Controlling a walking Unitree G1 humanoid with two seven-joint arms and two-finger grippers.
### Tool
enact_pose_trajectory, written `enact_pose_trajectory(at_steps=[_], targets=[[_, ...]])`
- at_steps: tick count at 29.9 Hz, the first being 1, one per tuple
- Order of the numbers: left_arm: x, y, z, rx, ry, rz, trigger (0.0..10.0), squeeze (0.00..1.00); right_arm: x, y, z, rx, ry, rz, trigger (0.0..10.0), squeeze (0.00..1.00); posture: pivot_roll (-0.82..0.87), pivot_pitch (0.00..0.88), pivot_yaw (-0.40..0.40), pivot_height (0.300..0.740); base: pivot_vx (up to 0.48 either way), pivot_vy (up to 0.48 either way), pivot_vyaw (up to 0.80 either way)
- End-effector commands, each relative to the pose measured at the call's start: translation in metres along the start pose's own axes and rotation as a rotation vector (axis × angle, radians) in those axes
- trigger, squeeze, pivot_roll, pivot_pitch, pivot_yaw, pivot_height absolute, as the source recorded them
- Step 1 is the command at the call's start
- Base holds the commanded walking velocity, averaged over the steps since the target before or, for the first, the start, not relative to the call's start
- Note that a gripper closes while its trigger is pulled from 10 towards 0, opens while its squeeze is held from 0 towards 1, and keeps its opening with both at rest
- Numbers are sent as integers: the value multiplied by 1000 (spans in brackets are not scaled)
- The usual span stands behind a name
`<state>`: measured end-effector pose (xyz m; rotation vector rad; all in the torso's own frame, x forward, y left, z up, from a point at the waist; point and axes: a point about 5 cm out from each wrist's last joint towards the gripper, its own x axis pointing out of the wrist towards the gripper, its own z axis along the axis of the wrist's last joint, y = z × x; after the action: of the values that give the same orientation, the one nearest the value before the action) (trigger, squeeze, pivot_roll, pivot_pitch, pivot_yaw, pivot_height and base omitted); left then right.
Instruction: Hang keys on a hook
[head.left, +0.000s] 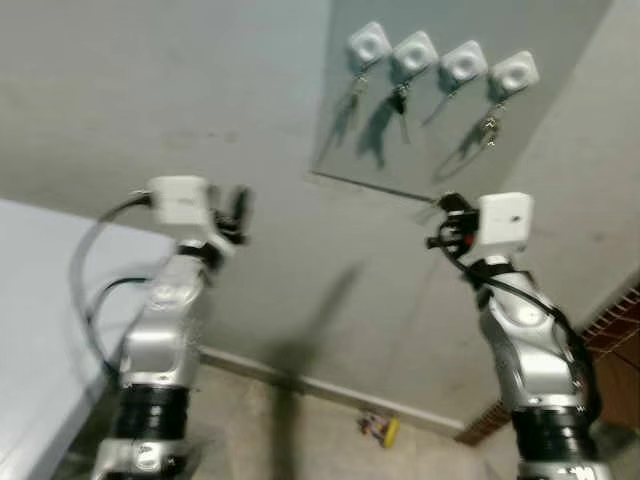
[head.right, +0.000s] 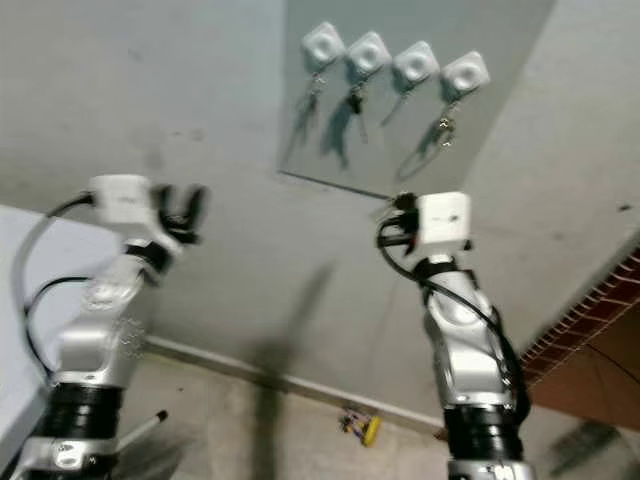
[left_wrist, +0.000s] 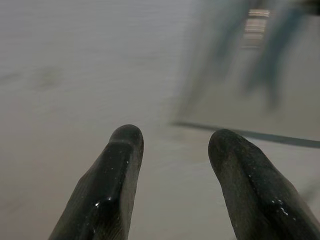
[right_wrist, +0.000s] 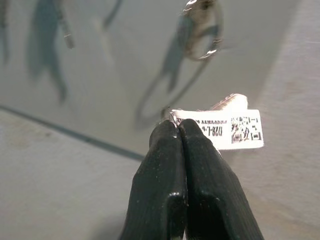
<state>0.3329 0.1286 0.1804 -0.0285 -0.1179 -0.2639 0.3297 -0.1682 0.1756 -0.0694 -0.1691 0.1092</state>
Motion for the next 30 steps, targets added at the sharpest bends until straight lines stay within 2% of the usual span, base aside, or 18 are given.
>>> enact_pose_trajectory(at_steps=[1,5,10,14,17,20,21,25,30], targets=[[-2,-4,4,66,-24,-23,10000,0,1,4,3,1,-19,12,10000,0,25,24,-79,740,0,0,-756],[0,-18,11,29,-42,-57,10000,0,1,5,6,10,-34,17,10000,0,23,27,-77,740,0,0,0],[1,-23,22,73,-68,-67,10000,0,-1,7,5,9,-27,48,10000,0,21,32,-74,740,0,0,0],[3,-25,27,70,-78,-77,10000,0,0,8,7,8,-29,74,10000,0,20,36,-72,740,0,0,0],[6,-26,32,78,-83,-84,10000,0,4,10,10,46,-2,91,10000,0,19,42,-71,740,0,0,0],[11,-27,37,48,-91,-121,10000,0,12,14,16,28,22,132,10000,0,17,49,-72,740,0,0,0],[13,-29,41,80,-102,-144,10000,0,16,16,20,10,12,161,10000,0,17,51,-71,740,0,0,0],[17,-30,47,76,-115,-179,10000,0,22,21,32,-23,-65,218,10000,0,15,60,-71,740,0,0,0],[17,-38,45,106,-112,-233,10000,0,28,29,46,9,-127,303,10000,0,18,71,-72,740,0,0,0]])
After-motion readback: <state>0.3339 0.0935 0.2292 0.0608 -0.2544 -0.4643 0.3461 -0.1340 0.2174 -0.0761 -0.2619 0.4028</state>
